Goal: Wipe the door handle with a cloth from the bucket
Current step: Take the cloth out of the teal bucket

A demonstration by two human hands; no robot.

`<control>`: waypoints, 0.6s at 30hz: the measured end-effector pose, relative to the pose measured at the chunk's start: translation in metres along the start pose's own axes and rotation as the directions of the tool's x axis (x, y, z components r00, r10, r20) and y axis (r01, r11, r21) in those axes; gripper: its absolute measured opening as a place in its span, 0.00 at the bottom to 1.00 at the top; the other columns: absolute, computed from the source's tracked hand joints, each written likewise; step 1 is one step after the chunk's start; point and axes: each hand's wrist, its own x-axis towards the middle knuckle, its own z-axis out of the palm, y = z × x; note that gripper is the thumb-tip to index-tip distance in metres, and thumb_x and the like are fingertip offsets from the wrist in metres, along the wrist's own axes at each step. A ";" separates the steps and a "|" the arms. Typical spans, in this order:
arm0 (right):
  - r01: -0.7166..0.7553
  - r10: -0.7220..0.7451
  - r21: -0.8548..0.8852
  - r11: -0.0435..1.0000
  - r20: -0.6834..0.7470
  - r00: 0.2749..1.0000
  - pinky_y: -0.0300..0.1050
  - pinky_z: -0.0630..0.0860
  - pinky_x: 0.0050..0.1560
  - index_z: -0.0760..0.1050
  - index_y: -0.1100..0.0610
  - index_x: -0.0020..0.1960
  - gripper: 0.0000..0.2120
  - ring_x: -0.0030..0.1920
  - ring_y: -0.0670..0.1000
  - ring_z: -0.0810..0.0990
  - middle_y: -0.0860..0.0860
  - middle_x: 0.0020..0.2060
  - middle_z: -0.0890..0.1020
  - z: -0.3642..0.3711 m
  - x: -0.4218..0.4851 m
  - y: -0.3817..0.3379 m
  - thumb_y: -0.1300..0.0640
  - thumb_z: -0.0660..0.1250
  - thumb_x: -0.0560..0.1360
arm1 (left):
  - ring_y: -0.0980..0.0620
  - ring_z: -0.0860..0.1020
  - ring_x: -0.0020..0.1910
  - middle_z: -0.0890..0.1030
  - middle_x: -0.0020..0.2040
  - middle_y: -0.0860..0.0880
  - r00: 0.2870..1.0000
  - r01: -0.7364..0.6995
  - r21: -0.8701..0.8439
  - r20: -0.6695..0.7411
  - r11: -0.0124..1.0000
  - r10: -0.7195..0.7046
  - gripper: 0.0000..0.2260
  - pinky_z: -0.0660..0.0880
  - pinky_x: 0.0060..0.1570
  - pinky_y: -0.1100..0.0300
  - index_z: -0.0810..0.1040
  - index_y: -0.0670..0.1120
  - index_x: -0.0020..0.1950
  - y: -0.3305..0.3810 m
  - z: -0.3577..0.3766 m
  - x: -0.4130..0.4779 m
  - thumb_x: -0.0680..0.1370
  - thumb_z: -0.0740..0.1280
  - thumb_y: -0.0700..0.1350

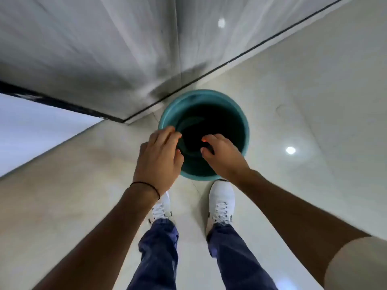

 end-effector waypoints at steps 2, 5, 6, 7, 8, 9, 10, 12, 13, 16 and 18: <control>-0.009 0.017 -0.101 0.995 0.080 0.997 0.59 0.75 0.62 0.70 0.53 0.69 0.21 0.65 0.61 0.73 0.56 0.65 0.74 0.031 0.037 0.016 0.49 0.62 0.78 | 0.44 0.66 0.72 0.67 0.75 0.48 0.999 0.020 0.082 -0.051 0.996 -0.016 0.22 0.71 0.60 0.45 0.71 0.46 0.70 -0.015 0.024 0.012 0.75 0.63 0.46; -0.074 0.127 -0.223 0.972 0.235 0.964 0.61 0.69 0.68 0.64 0.55 0.74 0.26 0.69 0.68 0.67 0.61 0.70 0.66 0.078 0.095 0.040 0.49 0.64 0.78 | 0.45 0.60 0.76 0.57 0.80 0.51 0.995 0.046 0.152 -0.098 0.987 -0.031 0.27 0.67 0.65 0.44 0.65 0.48 0.75 -0.042 0.064 0.027 0.76 0.64 0.46; -0.114 0.180 -0.253 0.961 0.257 0.950 0.63 0.66 0.70 0.60 0.55 0.76 0.29 0.71 0.69 0.63 0.62 0.73 0.62 0.089 0.110 0.044 0.48 0.65 0.79 | 0.45 0.58 0.77 0.55 0.81 0.52 0.993 0.034 0.165 -0.116 0.986 -0.015 0.27 0.66 0.66 0.44 0.64 0.48 0.76 -0.047 0.072 0.028 0.76 0.63 0.46; -0.143 0.221 -0.289 0.946 0.260 0.940 0.64 0.63 0.72 0.56 0.54 0.78 0.33 0.74 0.70 0.58 0.62 0.76 0.56 0.100 0.126 0.050 0.48 0.65 0.79 | 0.45 0.58 0.78 0.54 0.81 0.52 0.991 0.034 0.181 -0.136 0.983 -0.009 0.27 0.65 0.67 0.45 0.63 0.48 0.76 -0.053 0.079 0.030 0.76 0.62 0.46; -0.159 0.250 -0.321 0.933 0.265 0.931 0.66 0.59 0.73 0.51 0.54 0.79 0.36 0.76 0.71 0.53 0.62 0.78 0.50 0.110 0.141 0.055 0.47 0.66 0.79 | 0.45 0.57 0.78 0.53 0.81 0.52 0.988 0.033 0.180 -0.151 0.983 -0.005 0.27 0.65 0.67 0.46 0.63 0.48 0.76 -0.059 0.085 0.031 0.77 0.61 0.45; -0.158 0.264 -0.358 0.920 0.270 0.926 0.69 0.56 0.74 0.47 0.54 0.80 0.39 0.77 0.72 0.47 0.62 0.79 0.46 0.121 0.157 0.061 0.46 0.66 0.78 | 0.44 0.57 0.78 0.53 0.81 0.52 0.985 0.025 0.175 -0.170 0.984 0.005 0.27 0.64 0.68 0.47 0.63 0.48 0.76 -0.062 0.090 0.032 0.77 0.60 0.45; -0.147 0.280 -0.401 0.904 0.299 0.912 0.71 0.54 0.74 0.43 0.54 0.81 0.42 0.78 0.72 0.43 0.62 0.79 0.43 0.134 0.173 0.070 0.45 0.65 0.78 | 0.44 0.57 0.78 0.53 0.81 0.52 0.983 0.015 0.159 -0.182 0.987 0.014 0.27 0.64 0.68 0.47 0.63 0.47 0.76 -0.065 0.093 0.033 0.76 0.59 0.44; -0.080 0.266 -0.484 0.871 0.328 0.906 0.76 0.53 0.72 0.39 0.55 0.81 0.42 0.77 0.73 0.39 0.60 0.80 0.40 0.156 0.194 0.084 0.46 0.62 0.79 | 0.43 0.56 0.79 0.53 0.81 0.50 0.976 -0.021 0.127 -0.214 0.992 0.048 0.27 0.64 0.69 0.47 0.64 0.46 0.76 -0.067 0.098 0.034 0.76 0.57 0.43; -0.068 0.254 -0.508 0.859 0.307 0.917 0.77 0.56 0.70 0.39 0.54 0.81 0.39 0.77 0.74 0.40 0.59 0.80 0.39 0.165 0.201 0.091 0.49 0.59 0.79 | 0.43 0.56 0.79 0.54 0.81 0.49 0.972 -0.034 0.109 -0.228 0.993 0.058 0.27 0.64 0.69 0.48 0.65 0.46 0.76 -0.068 0.100 0.034 0.75 0.57 0.43; -0.032 0.175 -0.502 0.864 0.239 0.955 0.75 0.59 0.69 0.44 0.50 0.81 0.32 0.76 0.75 0.46 0.59 0.80 0.43 0.178 0.209 0.106 0.55 0.53 0.80 | 0.43 0.56 0.79 0.54 0.81 0.48 0.964 -0.054 0.076 -0.257 0.996 0.072 0.26 0.63 0.70 0.49 0.67 0.45 0.74 -0.072 0.103 0.036 0.75 0.57 0.42; 0.023 0.115 -0.474 0.880 0.260 0.959 0.73 0.60 0.70 0.49 0.48 0.80 0.30 0.76 0.74 0.50 0.62 0.80 0.46 0.176 0.204 0.105 0.56 0.54 0.80 | 0.44 0.57 0.79 0.55 0.81 0.48 0.965 -0.048 0.074 -0.253 0.996 0.065 0.26 0.63 0.69 0.49 0.68 0.45 0.74 -0.071 0.104 0.034 0.75 0.57 0.42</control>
